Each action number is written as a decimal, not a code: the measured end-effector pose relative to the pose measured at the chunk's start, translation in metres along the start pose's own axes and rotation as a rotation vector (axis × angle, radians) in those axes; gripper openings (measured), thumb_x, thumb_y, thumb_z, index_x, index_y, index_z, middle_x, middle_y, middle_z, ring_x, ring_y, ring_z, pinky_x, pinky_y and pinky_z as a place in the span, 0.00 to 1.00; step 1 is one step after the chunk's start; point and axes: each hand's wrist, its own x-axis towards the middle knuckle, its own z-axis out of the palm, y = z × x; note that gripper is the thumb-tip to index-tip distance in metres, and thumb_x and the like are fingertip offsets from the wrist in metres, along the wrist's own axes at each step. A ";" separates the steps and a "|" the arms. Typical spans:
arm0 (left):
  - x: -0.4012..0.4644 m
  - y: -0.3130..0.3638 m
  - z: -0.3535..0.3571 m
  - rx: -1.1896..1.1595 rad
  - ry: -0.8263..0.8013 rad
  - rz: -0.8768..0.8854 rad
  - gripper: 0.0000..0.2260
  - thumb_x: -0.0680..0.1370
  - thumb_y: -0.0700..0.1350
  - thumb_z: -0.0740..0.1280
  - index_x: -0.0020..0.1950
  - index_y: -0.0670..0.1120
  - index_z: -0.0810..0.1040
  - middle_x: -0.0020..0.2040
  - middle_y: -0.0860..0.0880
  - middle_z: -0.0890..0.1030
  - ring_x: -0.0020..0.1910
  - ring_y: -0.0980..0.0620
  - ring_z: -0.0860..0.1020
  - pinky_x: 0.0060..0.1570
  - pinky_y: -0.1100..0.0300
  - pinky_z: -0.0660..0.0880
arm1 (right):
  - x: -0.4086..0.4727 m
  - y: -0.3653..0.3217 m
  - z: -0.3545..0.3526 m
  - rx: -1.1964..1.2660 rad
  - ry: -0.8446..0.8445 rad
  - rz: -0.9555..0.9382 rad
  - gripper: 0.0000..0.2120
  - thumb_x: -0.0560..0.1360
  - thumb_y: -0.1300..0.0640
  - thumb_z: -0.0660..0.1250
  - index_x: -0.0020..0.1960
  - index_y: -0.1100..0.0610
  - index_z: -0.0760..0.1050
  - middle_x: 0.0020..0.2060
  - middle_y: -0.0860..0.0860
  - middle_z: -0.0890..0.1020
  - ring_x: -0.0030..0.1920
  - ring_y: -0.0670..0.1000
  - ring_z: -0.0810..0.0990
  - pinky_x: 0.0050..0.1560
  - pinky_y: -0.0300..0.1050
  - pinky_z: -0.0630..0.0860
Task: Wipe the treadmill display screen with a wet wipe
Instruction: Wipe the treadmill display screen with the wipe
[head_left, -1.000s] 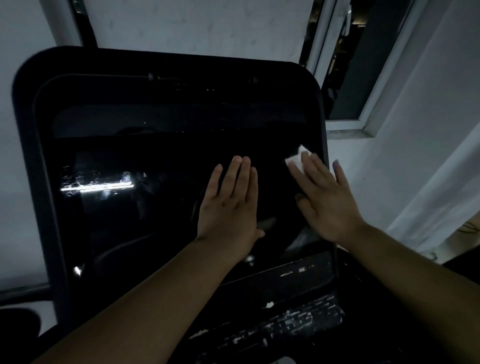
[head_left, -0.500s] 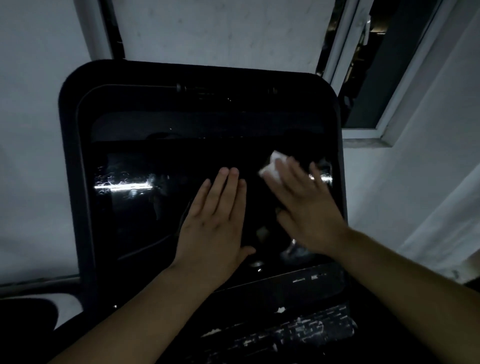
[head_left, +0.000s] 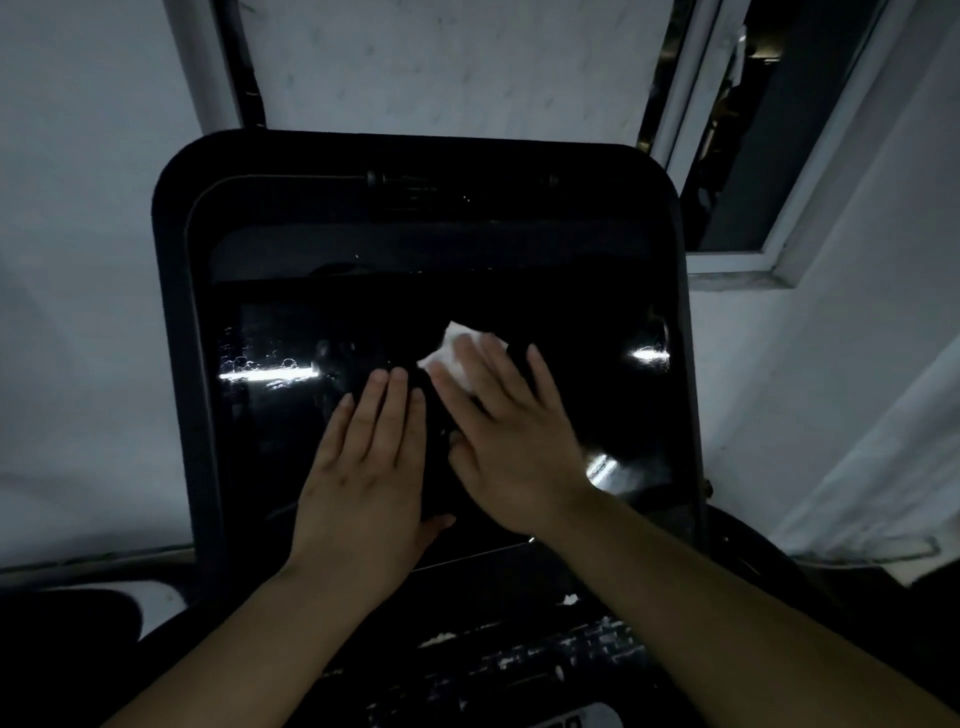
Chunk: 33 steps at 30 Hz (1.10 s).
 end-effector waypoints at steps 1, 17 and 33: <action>-0.004 -0.003 0.001 0.012 -0.009 -0.009 0.55 0.66 0.65 0.76 0.81 0.37 0.57 0.82 0.37 0.53 0.82 0.41 0.51 0.78 0.41 0.54 | -0.002 0.007 -0.001 -0.014 -0.015 -0.009 0.32 0.78 0.47 0.53 0.82 0.48 0.56 0.82 0.53 0.57 0.82 0.55 0.51 0.79 0.66 0.49; -0.025 -0.026 -0.003 0.000 -0.005 -0.009 0.52 0.70 0.66 0.73 0.82 0.39 0.54 0.83 0.38 0.51 0.83 0.43 0.49 0.79 0.41 0.55 | -0.001 0.016 -0.002 0.009 0.010 0.331 0.34 0.76 0.47 0.51 0.82 0.48 0.57 0.82 0.56 0.58 0.81 0.58 0.56 0.78 0.66 0.52; -0.097 -0.090 -0.014 -0.021 0.088 -0.158 0.40 0.75 0.56 0.69 0.79 0.36 0.61 0.80 0.36 0.60 0.81 0.40 0.56 0.78 0.46 0.58 | 0.050 -0.138 -0.001 0.104 0.000 -0.118 0.31 0.78 0.47 0.54 0.81 0.50 0.58 0.82 0.53 0.57 0.82 0.57 0.49 0.78 0.66 0.48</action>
